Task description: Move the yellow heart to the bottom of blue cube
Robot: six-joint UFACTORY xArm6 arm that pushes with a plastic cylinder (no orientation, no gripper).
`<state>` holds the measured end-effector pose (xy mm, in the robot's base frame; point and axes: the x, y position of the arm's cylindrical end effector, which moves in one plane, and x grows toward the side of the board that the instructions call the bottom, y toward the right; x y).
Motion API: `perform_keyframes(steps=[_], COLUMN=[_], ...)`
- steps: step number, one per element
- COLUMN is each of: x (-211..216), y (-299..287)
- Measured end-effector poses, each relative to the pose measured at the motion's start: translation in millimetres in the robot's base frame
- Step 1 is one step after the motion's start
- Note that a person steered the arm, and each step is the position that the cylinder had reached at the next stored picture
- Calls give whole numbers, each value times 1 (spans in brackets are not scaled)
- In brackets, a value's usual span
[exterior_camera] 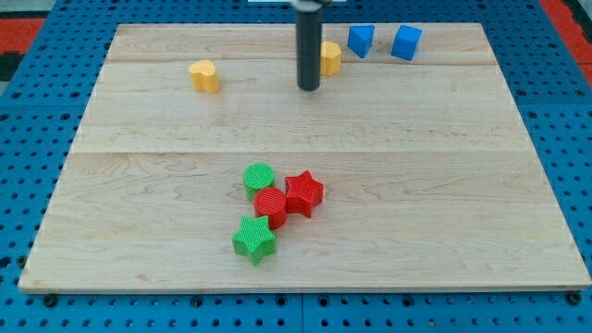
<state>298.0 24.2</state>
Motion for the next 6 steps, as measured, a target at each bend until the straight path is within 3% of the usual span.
perform_keyframes(steps=[4, 5, 6], x=[-22, 66, 80], y=[39, 6, -120])
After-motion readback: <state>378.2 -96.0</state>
